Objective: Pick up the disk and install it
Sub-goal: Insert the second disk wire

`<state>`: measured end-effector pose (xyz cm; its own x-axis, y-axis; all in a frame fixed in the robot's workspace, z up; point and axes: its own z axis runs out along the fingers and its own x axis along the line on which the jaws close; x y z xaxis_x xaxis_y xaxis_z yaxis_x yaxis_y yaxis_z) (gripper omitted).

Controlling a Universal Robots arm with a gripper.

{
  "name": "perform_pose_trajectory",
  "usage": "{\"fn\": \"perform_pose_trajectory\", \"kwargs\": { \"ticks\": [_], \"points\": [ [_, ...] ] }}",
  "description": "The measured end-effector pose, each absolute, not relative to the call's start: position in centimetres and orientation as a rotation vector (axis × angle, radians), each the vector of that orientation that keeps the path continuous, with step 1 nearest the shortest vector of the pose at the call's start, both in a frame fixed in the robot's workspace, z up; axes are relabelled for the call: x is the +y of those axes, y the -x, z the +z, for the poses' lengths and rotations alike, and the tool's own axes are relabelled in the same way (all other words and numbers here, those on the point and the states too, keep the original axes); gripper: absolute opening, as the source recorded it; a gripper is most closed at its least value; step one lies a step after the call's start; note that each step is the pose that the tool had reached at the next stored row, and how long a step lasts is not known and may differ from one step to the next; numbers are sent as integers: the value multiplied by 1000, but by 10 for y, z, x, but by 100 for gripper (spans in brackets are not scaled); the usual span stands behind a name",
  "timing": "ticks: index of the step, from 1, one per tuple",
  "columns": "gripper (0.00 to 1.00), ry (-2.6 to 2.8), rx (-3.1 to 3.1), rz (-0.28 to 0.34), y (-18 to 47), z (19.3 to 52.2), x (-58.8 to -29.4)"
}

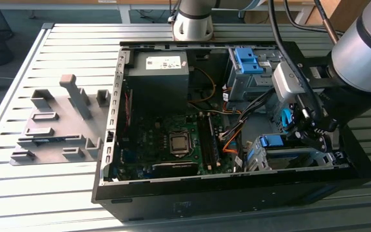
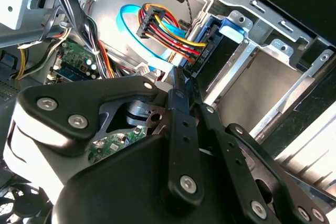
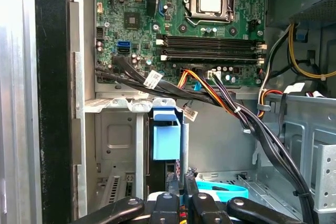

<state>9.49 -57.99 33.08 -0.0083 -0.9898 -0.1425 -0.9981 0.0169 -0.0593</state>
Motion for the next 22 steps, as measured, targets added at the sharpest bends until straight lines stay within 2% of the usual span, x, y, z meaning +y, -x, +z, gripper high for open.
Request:
{"fn": "perform_pose_trajectory", "kwargs": {
  "ticks": [22],
  "points": [
    [16,2090,2147,86,-95,331,-582]
  ]
}}
